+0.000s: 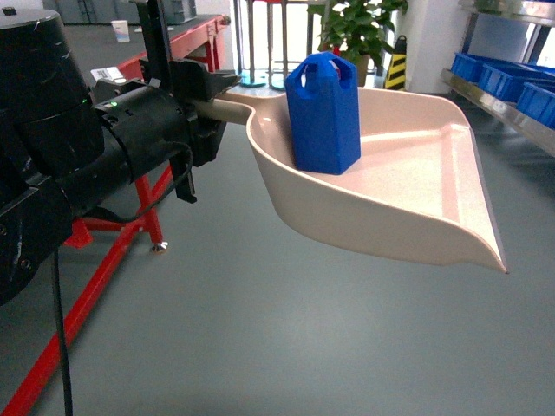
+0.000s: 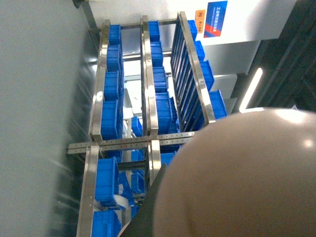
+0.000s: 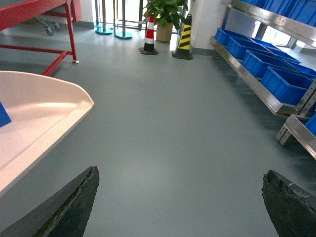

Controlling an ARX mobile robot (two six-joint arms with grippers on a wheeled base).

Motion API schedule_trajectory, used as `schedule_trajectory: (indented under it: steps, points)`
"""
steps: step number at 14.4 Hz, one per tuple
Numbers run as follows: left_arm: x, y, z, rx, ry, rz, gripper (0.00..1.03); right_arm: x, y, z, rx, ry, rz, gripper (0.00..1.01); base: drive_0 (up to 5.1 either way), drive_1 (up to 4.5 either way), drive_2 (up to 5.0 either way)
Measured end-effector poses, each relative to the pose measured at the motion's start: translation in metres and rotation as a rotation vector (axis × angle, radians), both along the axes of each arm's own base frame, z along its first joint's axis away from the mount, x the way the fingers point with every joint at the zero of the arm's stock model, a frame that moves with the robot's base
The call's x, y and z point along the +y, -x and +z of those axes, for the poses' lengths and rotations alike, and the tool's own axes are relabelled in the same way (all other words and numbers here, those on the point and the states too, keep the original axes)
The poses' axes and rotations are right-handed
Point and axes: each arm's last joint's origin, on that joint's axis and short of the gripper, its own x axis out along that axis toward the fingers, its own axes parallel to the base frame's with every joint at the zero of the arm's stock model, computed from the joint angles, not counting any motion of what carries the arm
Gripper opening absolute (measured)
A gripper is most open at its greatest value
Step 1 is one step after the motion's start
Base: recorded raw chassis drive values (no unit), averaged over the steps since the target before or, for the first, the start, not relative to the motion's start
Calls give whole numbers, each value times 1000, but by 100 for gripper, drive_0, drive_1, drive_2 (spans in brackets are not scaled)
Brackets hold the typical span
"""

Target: Place part in tray to right shelf

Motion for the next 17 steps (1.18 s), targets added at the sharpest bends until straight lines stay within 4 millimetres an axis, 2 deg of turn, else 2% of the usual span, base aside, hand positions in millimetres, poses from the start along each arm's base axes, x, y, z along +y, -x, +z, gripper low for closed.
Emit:
schedule_trajectory:
  steps: [17]
  points:
    - [1,0,0,-4,2,2,12,0,0,0,0,0,0,98,-5,395,-405]
